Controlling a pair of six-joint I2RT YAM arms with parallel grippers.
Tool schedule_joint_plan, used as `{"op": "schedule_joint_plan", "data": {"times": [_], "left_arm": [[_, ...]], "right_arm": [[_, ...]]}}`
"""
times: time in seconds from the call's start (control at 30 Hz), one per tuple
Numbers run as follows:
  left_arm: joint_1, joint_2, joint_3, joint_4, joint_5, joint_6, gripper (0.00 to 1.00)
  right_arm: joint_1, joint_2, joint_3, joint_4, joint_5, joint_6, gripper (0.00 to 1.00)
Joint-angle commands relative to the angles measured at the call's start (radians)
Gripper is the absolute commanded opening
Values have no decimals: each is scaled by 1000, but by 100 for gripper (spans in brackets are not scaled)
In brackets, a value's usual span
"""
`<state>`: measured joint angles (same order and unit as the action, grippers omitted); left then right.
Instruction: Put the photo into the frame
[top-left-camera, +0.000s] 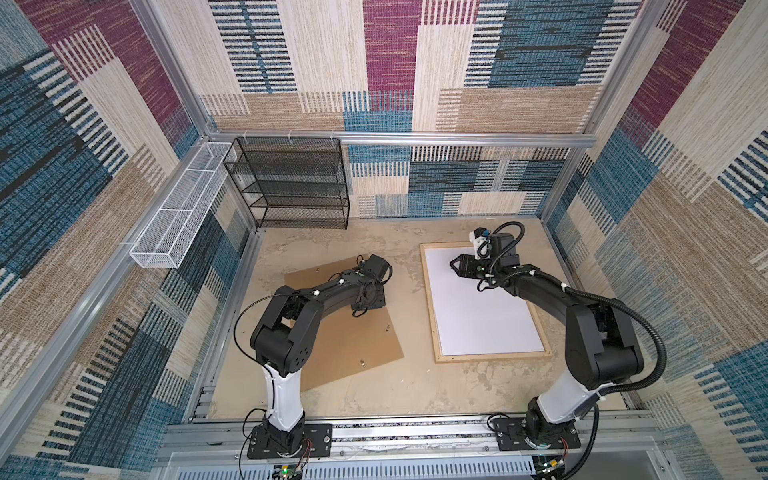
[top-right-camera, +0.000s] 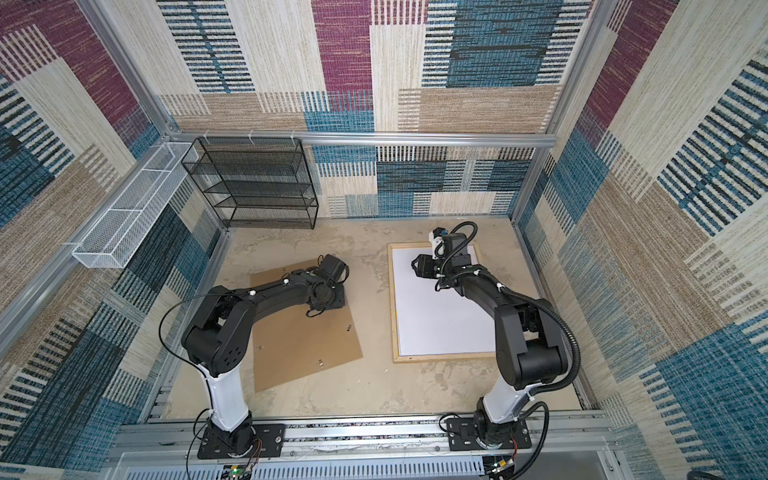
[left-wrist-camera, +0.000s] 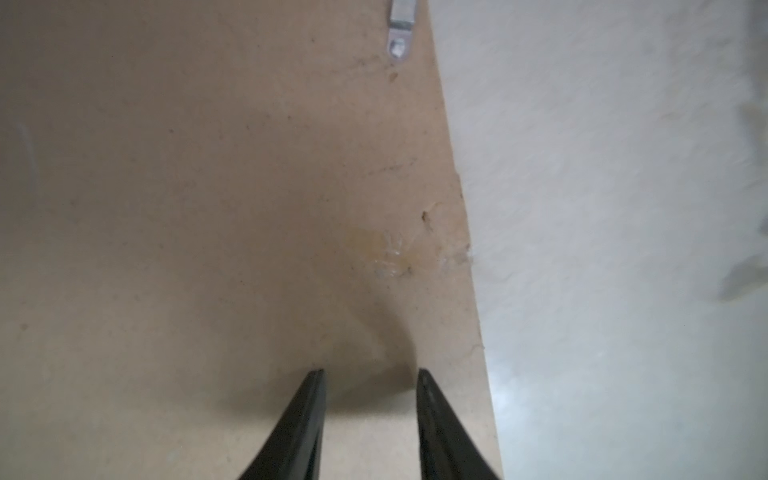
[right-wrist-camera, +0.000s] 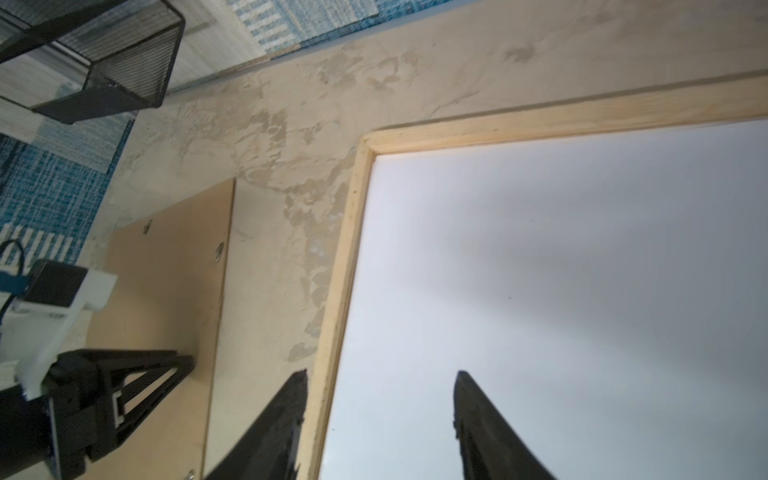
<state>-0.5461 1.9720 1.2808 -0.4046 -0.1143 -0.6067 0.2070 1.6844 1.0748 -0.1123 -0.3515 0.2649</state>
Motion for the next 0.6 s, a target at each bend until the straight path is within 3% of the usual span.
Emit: {"op": "schedule_joint_plan", "data": {"times": [0.0, 0.13, 0.33, 0.57], "left_arm": [[-9, 77, 46, 17, 169, -5, 39], [-8, 113, 106, 36, 159, 47, 39], [-1, 42, 170, -26, 73, 145, 42], [3, -188, 11, -148, -86, 89, 46]], "right_arm": [[47, 37, 27, 49, -40, 30, 58], [100, 94, 53, 69, -57, 47, 58], [183, 177, 108, 66, -70, 31, 58], [258, 294, 232, -20, -57, -36, 58]]}}
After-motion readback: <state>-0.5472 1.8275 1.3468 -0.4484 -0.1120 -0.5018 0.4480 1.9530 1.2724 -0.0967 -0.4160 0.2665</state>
